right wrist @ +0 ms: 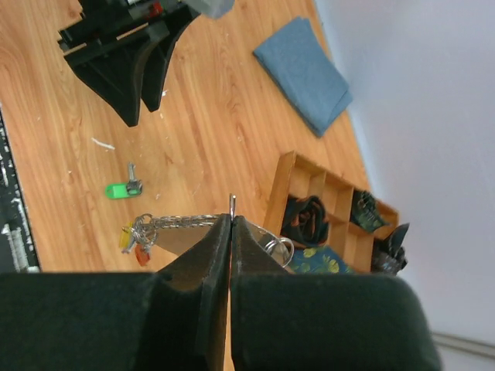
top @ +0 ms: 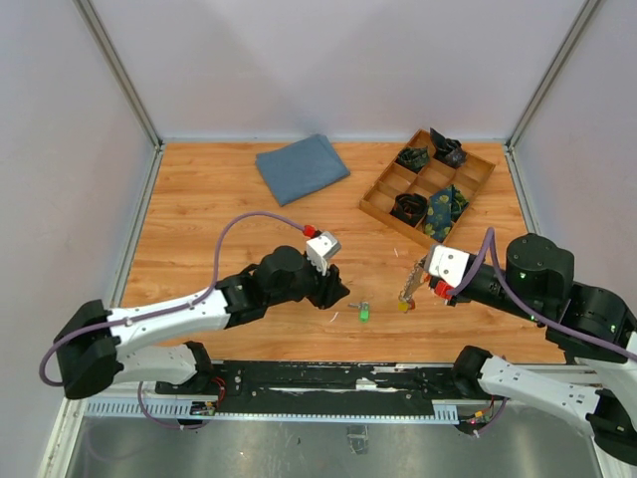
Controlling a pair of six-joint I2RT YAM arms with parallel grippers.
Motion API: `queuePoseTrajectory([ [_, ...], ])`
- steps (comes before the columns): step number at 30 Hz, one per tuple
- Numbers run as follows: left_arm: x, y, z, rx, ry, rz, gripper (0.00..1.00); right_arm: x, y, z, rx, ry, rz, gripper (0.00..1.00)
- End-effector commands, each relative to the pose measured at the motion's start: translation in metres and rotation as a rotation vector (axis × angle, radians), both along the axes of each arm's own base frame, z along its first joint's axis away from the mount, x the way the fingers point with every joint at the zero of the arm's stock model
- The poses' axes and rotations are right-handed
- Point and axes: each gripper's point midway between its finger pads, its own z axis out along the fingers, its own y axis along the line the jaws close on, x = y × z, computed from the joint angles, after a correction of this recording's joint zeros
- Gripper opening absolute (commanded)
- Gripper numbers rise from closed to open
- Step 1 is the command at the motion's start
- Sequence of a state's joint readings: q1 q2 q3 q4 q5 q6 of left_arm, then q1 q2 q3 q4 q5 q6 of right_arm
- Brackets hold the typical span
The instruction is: Put the keys on the keyring
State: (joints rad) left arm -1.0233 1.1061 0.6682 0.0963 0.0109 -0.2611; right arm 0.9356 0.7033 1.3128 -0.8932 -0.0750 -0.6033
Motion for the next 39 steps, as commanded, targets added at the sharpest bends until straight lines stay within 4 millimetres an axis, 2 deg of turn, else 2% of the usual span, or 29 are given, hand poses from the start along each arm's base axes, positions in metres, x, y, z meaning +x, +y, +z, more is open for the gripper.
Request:
queuePoseTrajectory([
  [1,0.005,-0.025,-0.009,-0.028,0.105,0.004,0.43,-0.006,-0.022,-0.007,0.028,0.1,-0.119,0.01],
  [6,0.024,-0.031,-0.031,-0.027,0.251,0.22,0.43,0.01,-0.039,0.0,0.089,0.094,-0.291,0.06],
  [11,0.025,-0.048,-0.048,0.005,0.261,0.431,0.51,0.016,-0.048,0.0,0.135,0.18,-0.441,0.04],
  [12,0.025,-0.051,-0.056,0.024,0.28,0.477,0.53,0.018,-0.05,0.0,0.138,0.193,-0.471,0.04],
  [16,0.021,-0.058,-0.082,0.089,0.328,0.643,0.53,0.021,-0.068,-0.001,0.14,0.202,-0.58,0.04],
  [21,0.012,-0.062,-0.103,0.16,0.314,0.814,0.54,0.016,-0.075,0.003,0.197,0.204,-0.593,0.03],
  [27,0.007,-0.074,-0.128,0.205,0.358,0.878,0.53,0.006,-0.075,0.003,0.231,0.227,-0.556,0.02],
  [39,0.011,-0.073,-0.141,0.236,0.341,0.948,0.49,0.0,-0.073,-0.007,0.226,0.241,-0.518,0.03],
])
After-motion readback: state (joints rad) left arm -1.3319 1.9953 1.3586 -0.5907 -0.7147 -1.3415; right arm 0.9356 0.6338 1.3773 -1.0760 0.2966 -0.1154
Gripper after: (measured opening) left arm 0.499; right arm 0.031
